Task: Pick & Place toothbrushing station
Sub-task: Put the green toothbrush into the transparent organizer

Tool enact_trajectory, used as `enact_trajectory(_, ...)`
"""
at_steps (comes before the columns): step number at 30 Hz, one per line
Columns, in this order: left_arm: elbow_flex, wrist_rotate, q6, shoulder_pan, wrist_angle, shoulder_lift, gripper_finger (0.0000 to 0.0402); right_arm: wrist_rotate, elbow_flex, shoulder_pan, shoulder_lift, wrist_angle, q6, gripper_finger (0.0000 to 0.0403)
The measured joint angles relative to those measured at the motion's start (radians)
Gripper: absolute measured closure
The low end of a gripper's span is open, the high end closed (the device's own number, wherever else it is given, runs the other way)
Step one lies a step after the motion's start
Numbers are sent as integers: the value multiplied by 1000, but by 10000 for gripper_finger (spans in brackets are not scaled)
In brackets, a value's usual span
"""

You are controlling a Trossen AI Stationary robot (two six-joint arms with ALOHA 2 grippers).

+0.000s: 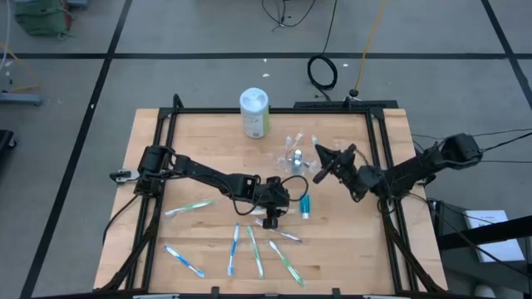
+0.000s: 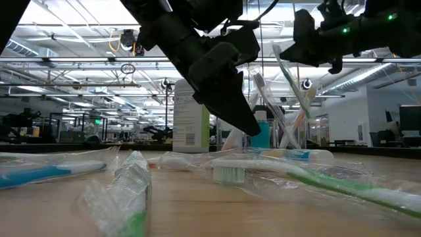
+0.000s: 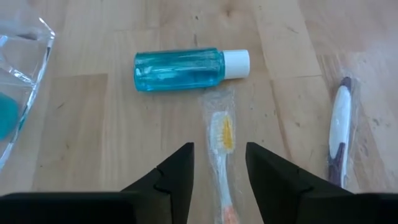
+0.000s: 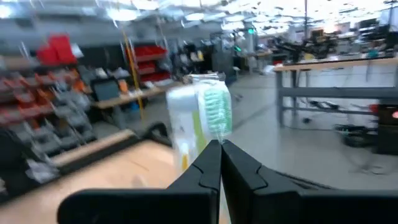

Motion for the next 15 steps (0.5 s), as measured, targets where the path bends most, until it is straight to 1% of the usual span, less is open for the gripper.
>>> enact_trajectory(3, 0, 1, 1, 0, 6, 0, 254, -122, -9, -51, 0, 77, 11, 403)
enact_trajectory(6, 0, 1, 9, 1, 33, 0, 254, -209, -9, -98, 2, 71, 37, 403)
enact_trajectory(10, 0, 3, 9, 1, 58, 0, 254, -215, -10, -132, 12, -18, 78, 403)
enact_trajectory(15, 0, 3, 9, 4, 69, 0, 254, -214, -10, -147, 12, -137, 108, 403)
